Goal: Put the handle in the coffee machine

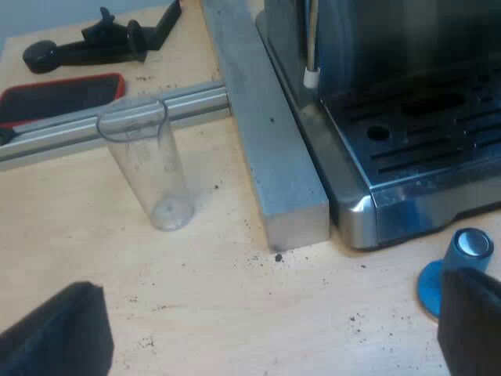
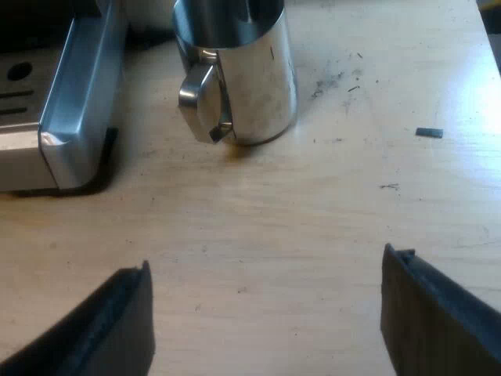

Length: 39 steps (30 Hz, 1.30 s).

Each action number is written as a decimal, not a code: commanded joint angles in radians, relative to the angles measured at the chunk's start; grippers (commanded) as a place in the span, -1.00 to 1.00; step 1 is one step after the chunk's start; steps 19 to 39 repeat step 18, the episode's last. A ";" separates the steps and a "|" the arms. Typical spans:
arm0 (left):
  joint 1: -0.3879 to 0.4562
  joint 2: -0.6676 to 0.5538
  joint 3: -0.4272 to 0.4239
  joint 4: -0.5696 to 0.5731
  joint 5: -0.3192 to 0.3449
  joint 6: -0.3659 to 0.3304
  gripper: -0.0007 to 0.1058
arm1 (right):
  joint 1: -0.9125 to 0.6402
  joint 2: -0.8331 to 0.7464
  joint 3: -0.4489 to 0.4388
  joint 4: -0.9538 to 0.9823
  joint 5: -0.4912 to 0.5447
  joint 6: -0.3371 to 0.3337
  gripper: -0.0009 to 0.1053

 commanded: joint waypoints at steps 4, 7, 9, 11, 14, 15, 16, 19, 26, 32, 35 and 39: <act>-0.012 -0.140 0.001 -0.012 -0.006 -0.001 0.62 | -0.006 -0.044 -0.004 -0.001 -0.005 -0.008 0.21; -0.038 -0.140 0.001 -0.012 -0.006 -0.001 0.62 | -0.006 -0.044 -0.004 -0.001 -0.005 -0.008 0.21; -0.045 -0.140 0.001 -0.012 -0.006 -0.001 0.62 | -0.006 -0.044 -0.004 -0.001 -0.005 -0.008 0.21; -0.045 -0.140 0.001 -0.012 -0.006 -0.001 0.62 | -0.006 -0.044 -0.004 -0.001 -0.005 -0.008 0.21; -0.045 -0.140 0.001 -0.012 -0.006 -0.001 0.62 | -0.006 -0.044 -0.004 -0.001 -0.005 -0.008 0.21; -0.047 -0.140 0.001 -0.012 -0.006 -0.001 0.62 | -0.006 -0.044 -0.004 -0.001 -0.005 -0.008 0.21; -0.047 -0.140 0.001 -0.012 -0.006 -0.001 0.62 | -0.006 -0.044 -0.004 -0.001 -0.005 -0.008 0.21; -0.047 -0.140 0.001 -0.012 -0.006 -0.001 0.62 | -0.006 -0.044 -0.004 -0.001 -0.005 -0.008 0.21; -0.047 -0.140 0.001 -0.012 -0.006 -0.001 0.62 | -0.006 -0.044 -0.004 -0.001 -0.005 -0.008 0.21; -0.047 -0.140 0.001 -0.012 -0.006 -0.001 0.62 | -0.006 -0.044 -0.004 -0.001 -0.005 -0.008 0.21; -0.047 -0.140 0.001 -0.012 -0.006 -0.001 0.62 | -0.006 -0.044 -0.004 -0.001 -0.005 -0.008 0.21; -0.047 -0.140 0.001 -0.012 -0.006 -0.001 0.62 | -0.006 -0.044 -0.004 -0.001 -0.005 -0.008 0.21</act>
